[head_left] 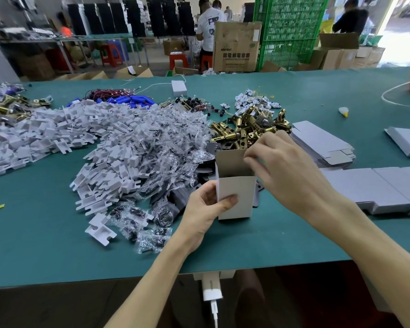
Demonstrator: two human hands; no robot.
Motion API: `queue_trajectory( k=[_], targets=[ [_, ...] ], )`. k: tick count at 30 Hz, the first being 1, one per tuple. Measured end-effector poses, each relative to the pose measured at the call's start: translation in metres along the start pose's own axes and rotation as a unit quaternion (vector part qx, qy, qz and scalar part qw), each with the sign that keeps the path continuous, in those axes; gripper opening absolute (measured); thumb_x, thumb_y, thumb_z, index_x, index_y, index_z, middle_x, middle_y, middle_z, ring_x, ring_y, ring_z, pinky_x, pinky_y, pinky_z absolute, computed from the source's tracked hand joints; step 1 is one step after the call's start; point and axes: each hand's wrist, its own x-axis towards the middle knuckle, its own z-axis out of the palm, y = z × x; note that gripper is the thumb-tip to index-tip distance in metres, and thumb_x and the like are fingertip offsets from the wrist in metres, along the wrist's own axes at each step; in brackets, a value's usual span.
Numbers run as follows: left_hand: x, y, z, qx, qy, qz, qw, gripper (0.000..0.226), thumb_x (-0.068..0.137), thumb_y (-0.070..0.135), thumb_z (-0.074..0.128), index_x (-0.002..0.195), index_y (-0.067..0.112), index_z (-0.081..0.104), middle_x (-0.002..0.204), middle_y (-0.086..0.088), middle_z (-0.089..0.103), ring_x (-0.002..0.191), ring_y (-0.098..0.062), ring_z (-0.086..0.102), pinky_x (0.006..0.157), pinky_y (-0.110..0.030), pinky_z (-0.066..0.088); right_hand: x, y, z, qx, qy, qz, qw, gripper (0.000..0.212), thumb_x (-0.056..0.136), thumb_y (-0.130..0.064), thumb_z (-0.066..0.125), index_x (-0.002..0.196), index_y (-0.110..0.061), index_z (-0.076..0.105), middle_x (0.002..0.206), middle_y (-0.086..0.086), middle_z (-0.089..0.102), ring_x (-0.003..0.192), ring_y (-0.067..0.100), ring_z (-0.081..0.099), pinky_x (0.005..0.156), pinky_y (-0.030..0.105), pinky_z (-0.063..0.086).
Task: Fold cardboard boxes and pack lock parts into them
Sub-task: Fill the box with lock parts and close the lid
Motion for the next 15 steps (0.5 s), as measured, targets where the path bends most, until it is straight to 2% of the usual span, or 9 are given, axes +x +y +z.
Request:
queue_trajectory(
  k=[2,4,7,10,12,15],
  targets=[
    [0.0,0.0,-0.001,-0.005,0.003,0.006,1.0,0.044,0.083,0.013,0.081,0.125,0.005,0.069,0.121,-0.013,0.075,0.114,-0.024,0.07,0.099,-0.037,0.058,0.001,0.009,0.002,0.083,0.046,0.053,0.994,0.011,0.102,-0.019,0.059,0.096,-0.014,0.067,0.091,-0.003,0.06,0.088,0.018,0.05,0.075,0.022,0.037],
    [0.0,0.0,-0.003,-0.014,0.012,0.011,1.0,0.045,0.084,0.015,0.081,0.126,0.006,0.069,0.122,-0.011,0.076,0.118,-0.027,0.07,0.101,-0.038,0.057,0.003,0.023,0.012,0.149,0.069,0.118,0.979,0.008,0.102,-0.016,0.058,0.099,-0.016,0.065,0.091,-0.004,0.064,0.082,0.014,0.055,0.07,0.017,0.037],
    [0.001,-0.002,-0.005,-0.036,0.04,0.016,0.998,0.041,0.084,0.019,0.081,0.123,0.011,0.071,0.123,-0.008,0.076,0.119,-0.028,0.069,0.101,-0.039,0.057,-0.004,0.046,0.039,0.142,0.012,0.191,0.971,0.006,0.1,-0.016,0.061,0.104,-0.014,0.065,0.097,0.001,0.067,0.079,0.01,0.058,0.069,0.019,0.039],
    [0.002,-0.003,-0.006,-0.05,0.061,0.015,0.997,0.034,0.085,0.021,0.083,0.118,0.017,0.073,0.122,-0.006,0.076,0.118,-0.025,0.07,0.099,-0.037,0.058,-0.019,0.057,0.072,0.126,-0.095,0.224,0.962,0.019,0.097,-0.021,0.067,0.114,-0.011,0.067,0.105,0.004,0.062,0.093,0.02,0.061,0.084,0.03,0.047],
    [0.003,-0.003,-0.006,-0.047,0.063,0.013,0.997,0.034,0.086,0.022,0.081,0.118,0.017,0.072,0.122,-0.007,0.076,0.118,-0.026,0.07,0.101,-0.039,0.057,-0.027,0.057,0.087,0.13,-0.141,0.237,0.952,0.03,0.096,-0.026,0.069,0.123,-0.012,0.066,0.112,0.006,0.058,0.107,0.026,0.058,0.096,0.035,0.046],
    [0.003,-0.004,-0.005,-0.044,0.064,0.011,0.997,0.035,0.085,0.021,0.079,0.119,0.014,0.071,0.122,-0.008,0.076,0.118,-0.028,0.07,0.103,-0.042,0.055,-0.033,0.047,0.102,0.164,-0.105,0.236,0.952,0.025,0.098,-0.029,0.067,0.12,-0.016,0.068,0.11,0.001,0.047,0.116,0.024,0.043,0.095,0.027,0.035]
  ],
)
